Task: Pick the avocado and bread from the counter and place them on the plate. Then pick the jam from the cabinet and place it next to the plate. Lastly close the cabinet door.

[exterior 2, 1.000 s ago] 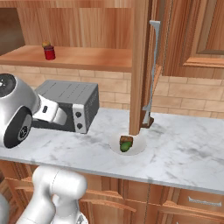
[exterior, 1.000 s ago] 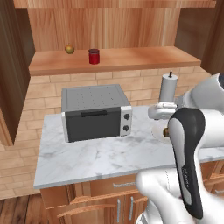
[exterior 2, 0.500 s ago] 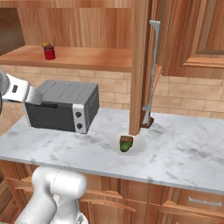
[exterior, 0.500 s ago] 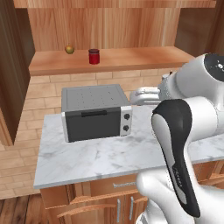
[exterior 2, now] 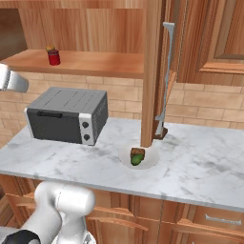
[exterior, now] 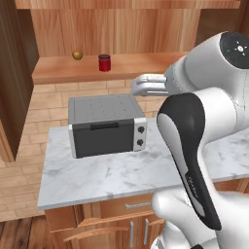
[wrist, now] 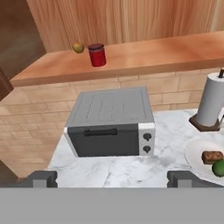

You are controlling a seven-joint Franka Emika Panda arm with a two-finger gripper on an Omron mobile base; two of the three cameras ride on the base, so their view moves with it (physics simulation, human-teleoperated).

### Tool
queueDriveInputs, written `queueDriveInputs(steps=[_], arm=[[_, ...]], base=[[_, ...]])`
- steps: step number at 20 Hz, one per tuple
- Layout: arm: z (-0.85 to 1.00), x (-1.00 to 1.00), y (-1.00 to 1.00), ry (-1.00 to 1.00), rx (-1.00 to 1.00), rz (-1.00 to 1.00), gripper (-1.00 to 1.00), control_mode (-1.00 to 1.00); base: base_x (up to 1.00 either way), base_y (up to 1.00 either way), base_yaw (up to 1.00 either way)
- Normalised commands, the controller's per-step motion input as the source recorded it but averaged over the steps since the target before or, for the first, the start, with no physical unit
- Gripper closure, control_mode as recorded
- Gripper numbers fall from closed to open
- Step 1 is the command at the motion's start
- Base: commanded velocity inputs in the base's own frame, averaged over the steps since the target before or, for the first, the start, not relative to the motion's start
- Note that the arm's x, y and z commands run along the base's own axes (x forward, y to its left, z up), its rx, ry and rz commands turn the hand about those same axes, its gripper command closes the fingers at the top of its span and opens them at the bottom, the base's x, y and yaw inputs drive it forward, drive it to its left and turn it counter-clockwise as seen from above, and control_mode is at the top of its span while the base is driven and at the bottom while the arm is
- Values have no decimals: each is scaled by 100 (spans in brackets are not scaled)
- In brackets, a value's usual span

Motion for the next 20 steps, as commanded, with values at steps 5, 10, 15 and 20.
queueDriveInputs(steps=[5, 10, 15, 20], arm=[[51, 0, 21, -5, 0, 0, -100, -100], [23, 1, 12, -4, 0, 0, -100, -100], [0, 10, 1, -3, 0, 0, -100, -100], [-4, 17, 0, 0, 0, 0, -100, -100]], base=[[0, 0, 0], [0, 0, 0], [0, 0, 0], [0, 0, 0]])
